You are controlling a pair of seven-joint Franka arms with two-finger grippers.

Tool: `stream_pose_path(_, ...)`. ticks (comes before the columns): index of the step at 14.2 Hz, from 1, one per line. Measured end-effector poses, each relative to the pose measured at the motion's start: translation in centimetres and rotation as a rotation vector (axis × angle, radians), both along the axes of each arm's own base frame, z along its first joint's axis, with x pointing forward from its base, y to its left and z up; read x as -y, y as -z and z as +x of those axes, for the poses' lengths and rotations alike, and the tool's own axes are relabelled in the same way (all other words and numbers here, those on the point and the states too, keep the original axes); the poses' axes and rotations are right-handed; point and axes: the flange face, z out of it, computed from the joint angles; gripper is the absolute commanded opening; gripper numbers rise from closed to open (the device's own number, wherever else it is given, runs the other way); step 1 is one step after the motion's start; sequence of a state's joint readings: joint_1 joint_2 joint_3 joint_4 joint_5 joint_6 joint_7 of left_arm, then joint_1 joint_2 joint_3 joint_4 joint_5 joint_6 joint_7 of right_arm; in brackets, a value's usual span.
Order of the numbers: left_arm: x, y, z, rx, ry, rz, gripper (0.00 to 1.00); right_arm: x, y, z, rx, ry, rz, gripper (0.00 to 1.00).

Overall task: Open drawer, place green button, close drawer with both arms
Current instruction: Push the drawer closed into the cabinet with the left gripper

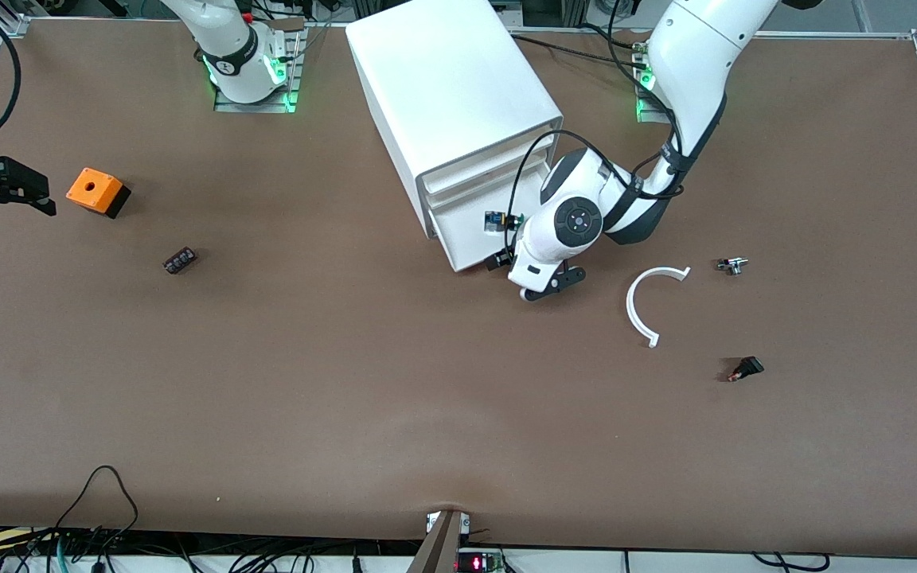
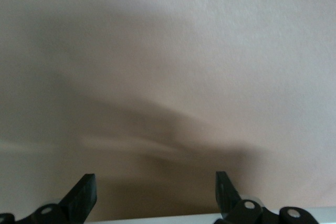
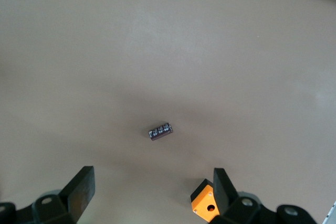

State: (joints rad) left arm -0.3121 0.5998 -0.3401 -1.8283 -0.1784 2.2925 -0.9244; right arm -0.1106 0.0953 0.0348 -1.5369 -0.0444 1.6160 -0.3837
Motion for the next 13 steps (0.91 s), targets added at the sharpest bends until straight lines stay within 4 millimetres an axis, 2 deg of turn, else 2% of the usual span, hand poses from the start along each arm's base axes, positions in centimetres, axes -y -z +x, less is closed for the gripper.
stream_pose_path(7, 1.1, 0.4, -1.5, -0.035, 0.029, -0.003, 1.00, 1.4, -0.4, 0.1, 0.026, 0.029, 0.026, 1.00)
stream_pose_path(13, 2.9, 1.0, -4.1, -0.079, 0.063, -0.019, 1.00, 1.7, -0.6, 0.5, 0.054, 0.036, 0.041, 1.00)
